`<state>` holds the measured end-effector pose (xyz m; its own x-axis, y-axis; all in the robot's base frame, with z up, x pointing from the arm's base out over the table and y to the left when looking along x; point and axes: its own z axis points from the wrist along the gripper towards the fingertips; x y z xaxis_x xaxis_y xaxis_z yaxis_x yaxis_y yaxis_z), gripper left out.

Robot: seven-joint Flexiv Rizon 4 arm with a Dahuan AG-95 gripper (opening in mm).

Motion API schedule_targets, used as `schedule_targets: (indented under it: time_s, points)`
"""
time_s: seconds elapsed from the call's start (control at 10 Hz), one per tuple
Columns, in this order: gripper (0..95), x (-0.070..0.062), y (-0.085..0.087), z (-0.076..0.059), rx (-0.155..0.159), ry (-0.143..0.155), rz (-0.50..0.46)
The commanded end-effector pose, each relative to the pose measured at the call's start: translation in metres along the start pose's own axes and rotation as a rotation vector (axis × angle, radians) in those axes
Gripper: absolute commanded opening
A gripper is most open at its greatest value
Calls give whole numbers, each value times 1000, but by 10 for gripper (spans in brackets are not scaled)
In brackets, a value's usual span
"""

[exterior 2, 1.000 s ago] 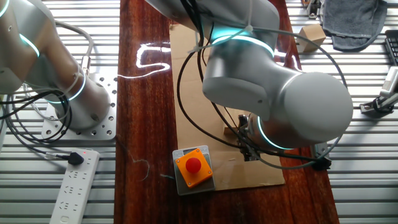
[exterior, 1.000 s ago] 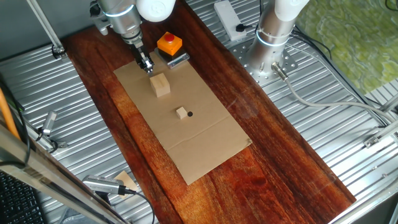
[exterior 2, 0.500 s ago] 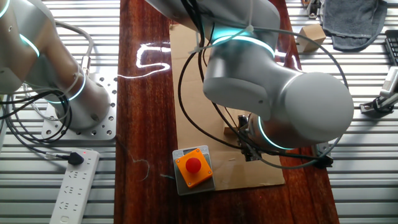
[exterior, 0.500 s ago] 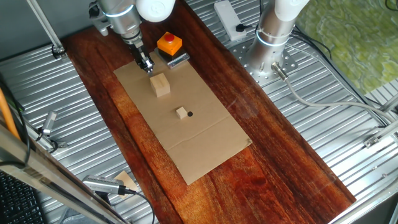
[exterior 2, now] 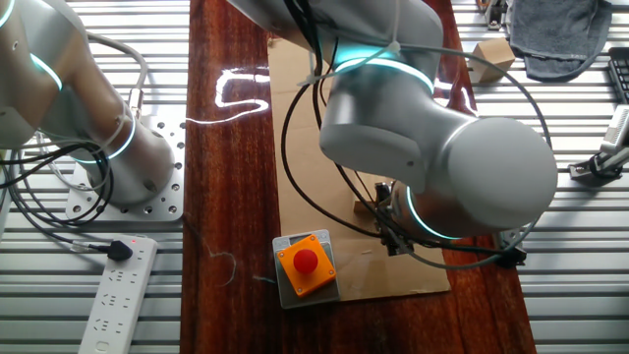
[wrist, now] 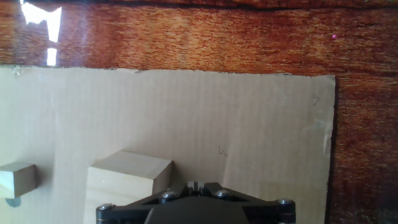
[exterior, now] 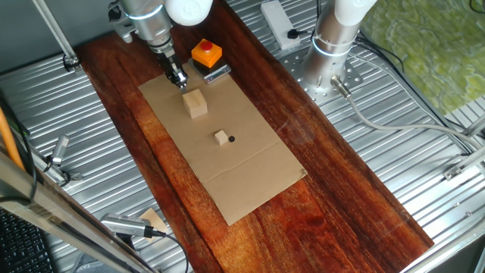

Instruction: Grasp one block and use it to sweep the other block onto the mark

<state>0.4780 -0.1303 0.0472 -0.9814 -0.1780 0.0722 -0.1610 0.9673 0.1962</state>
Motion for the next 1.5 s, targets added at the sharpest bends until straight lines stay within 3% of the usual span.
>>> schedule_targets:
  time_s: [0.1, 0.6, 1.5]
  points:
    - [0, -1, 0, 0, -4, 1, 4]
    - [0, -5, 19, -2, 5, 9, 37]
    - [0, -9, 67, 16, 34, -8, 93]
